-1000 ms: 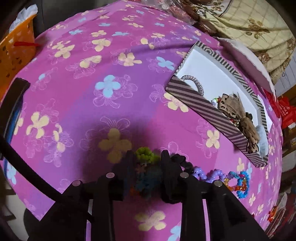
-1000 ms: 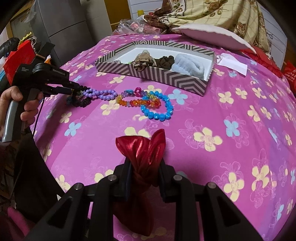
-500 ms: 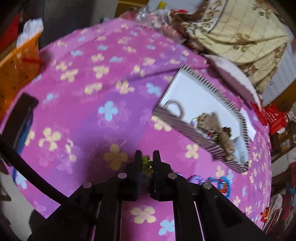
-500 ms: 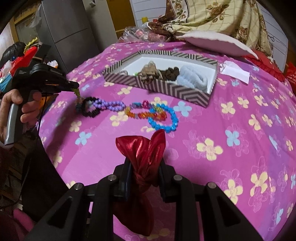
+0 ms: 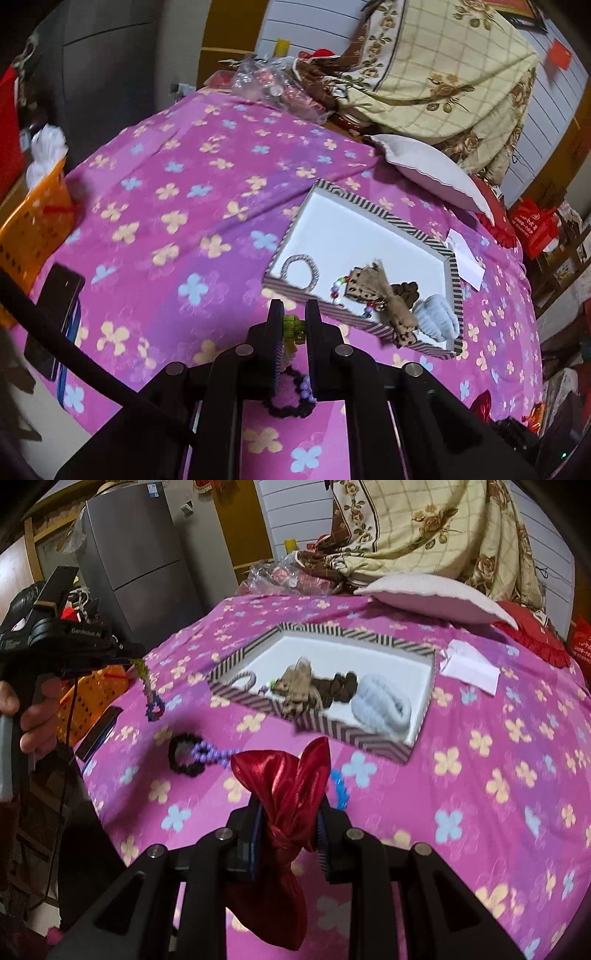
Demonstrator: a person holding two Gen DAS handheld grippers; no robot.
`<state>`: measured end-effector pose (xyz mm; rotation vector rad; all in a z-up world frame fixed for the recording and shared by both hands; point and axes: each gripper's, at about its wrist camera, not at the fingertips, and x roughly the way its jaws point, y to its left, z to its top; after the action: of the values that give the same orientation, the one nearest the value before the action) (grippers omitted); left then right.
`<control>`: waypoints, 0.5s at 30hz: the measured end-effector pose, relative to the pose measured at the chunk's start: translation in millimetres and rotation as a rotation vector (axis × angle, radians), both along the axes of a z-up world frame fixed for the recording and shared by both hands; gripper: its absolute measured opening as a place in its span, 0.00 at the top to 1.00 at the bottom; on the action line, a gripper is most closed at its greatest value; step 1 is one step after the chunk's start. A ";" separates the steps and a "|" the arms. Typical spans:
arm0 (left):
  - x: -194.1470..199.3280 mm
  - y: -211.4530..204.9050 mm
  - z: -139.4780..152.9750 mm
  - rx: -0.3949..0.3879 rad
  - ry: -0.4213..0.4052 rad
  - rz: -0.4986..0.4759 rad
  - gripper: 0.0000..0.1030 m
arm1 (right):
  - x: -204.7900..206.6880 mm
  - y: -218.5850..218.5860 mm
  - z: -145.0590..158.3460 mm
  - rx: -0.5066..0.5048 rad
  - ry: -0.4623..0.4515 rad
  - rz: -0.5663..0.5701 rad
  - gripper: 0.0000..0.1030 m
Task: Organize jewelry
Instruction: 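Carry the red bow and green hair tie into the tray and open both tools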
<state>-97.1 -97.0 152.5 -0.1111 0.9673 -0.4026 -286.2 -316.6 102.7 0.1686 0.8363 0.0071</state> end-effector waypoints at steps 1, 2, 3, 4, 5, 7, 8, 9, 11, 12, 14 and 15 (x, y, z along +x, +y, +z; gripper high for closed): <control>2.3 -5.1 1.5 0.002 -0.002 -0.005 0.91 | 4.9 -1.6 2.5 -0.004 -0.002 -0.002 0.76; 3.1 -9.3 2.3 0.003 -0.005 -0.010 0.91 | 7.7 -3.7 3.8 -0.005 -0.004 -0.003 0.76; 5.1 -15.2 3.4 0.008 -0.010 -0.015 0.91 | 12.2 -5.7 6.1 -0.007 -0.006 -0.004 0.76; 7.7 -20.6 4.2 0.015 -0.014 -0.019 0.91 | 17.2 -8.1 8.4 -0.011 -0.007 -0.005 0.76; 9.5 -23.7 4.0 0.018 -0.016 -0.021 0.91 | 21.8 -9.8 9.9 -0.017 -0.007 -0.006 0.76; 17.0 -35.2 3.7 0.029 -0.016 -0.028 0.91 | 32.0 -14.9 13.0 -0.023 -0.007 -0.012 0.76; 19.4 -39.6 3.5 0.036 -0.018 -0.031 0.91 | 36.6 -18.0 14.1 -0.022 -0.006 -0.014 0.76; 22.4 -45.5 3.1 0.047 -0.024 -0.035 0.91 | 41.5 -21.6 15.2 -0.021 -0.006 -0.018 0.76; 27.8 -56.1 1.7 0.068 -0.032 -0.044 0.91 | 53.4 -30.2 18.2 -0.023 -0.007 -0.030 0.76; 29.8 -59.3 1.0 0.074 -0.035 -0.047 0.91 | 57.4 -33.2 19.4 -0.023 -0.008 -0.034 0.76; 35.5 -69.7 -1.4 0.098 -0.048 -0.054 0.91 | 69.1 -42.2 22.3 -0.019 -0.009 -0.044 0.76; 38.0 -73.2 -2.7 0.105 -0.050 -0.055 0.91 | 75.0 -46.6 23.3 -0.021 -0.009 -0.050 0.76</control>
<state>-59.1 -170.2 149.8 0.0214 0.9414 -0.4027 -211.2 -363.3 126.1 0.1701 0.8228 -0.0480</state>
